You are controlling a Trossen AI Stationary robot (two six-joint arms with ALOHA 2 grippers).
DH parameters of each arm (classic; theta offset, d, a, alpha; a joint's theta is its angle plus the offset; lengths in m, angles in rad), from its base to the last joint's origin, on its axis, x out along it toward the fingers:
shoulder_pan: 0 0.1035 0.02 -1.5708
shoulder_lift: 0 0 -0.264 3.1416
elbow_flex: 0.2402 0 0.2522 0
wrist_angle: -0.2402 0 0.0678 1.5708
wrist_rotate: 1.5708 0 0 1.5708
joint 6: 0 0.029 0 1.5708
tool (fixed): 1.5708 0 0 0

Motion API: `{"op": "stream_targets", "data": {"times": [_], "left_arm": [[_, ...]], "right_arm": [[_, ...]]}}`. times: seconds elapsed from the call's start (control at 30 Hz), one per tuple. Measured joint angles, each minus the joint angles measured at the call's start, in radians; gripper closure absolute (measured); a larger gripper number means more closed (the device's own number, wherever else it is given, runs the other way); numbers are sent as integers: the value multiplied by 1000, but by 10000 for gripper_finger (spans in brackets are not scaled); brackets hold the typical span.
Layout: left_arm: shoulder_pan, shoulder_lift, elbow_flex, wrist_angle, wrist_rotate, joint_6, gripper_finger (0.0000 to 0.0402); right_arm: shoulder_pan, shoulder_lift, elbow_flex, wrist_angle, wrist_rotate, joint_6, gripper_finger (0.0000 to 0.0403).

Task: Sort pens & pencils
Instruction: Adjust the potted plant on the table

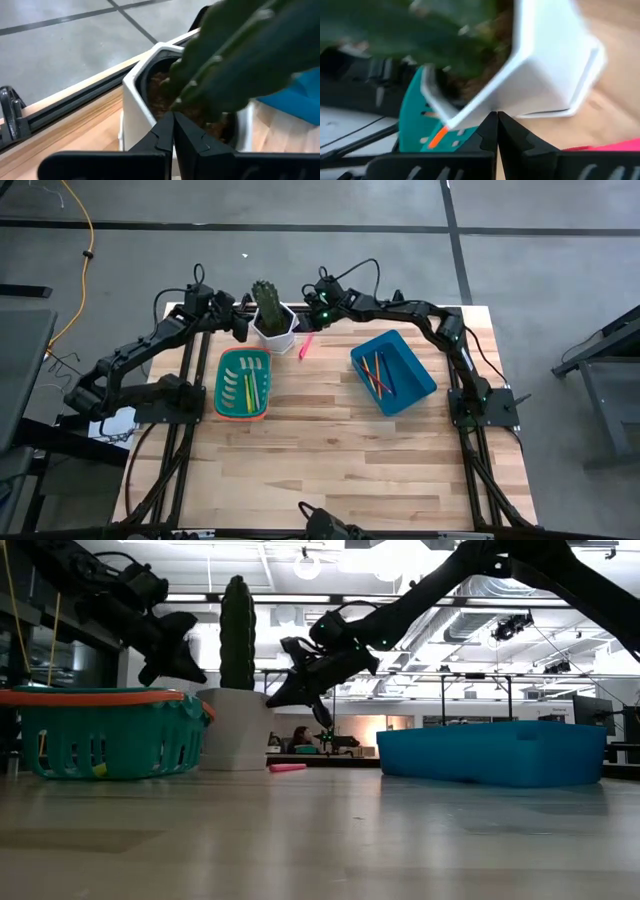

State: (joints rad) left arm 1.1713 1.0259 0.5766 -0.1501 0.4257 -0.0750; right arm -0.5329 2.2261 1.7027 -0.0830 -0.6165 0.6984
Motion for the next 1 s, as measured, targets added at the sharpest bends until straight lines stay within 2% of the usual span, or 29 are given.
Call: {"op": "stream_targets", "data": {"times": [0.2, 0.33, 0.57, 0.77, 0.9, 1.0], "left_arm": [[0, -102, 0, -50, 3, 1, 401], [0, -152, 0, -79, 13, 2, 401], [0, -203, 0, -92, 119, -11, 401], [0, -232, 0, -93, 206, -11, 400], [0, -251, 0, -93, 231, -13, 399], [0, -262, 0, -94, 240, -24, 399]], "right_arm": [[-23, -28, 0, -102, 116, -55, 403], [-31, -30, 51, -253, 105, -149, 403], [-5, -27, 91, -405, 174, -297, 400], [0, -27, 91, -445, 177, -395, 353], [17, -27, 91, -445, 172, -494, 315], [35, -27, 91, -458, 186, -580, 301]]}}
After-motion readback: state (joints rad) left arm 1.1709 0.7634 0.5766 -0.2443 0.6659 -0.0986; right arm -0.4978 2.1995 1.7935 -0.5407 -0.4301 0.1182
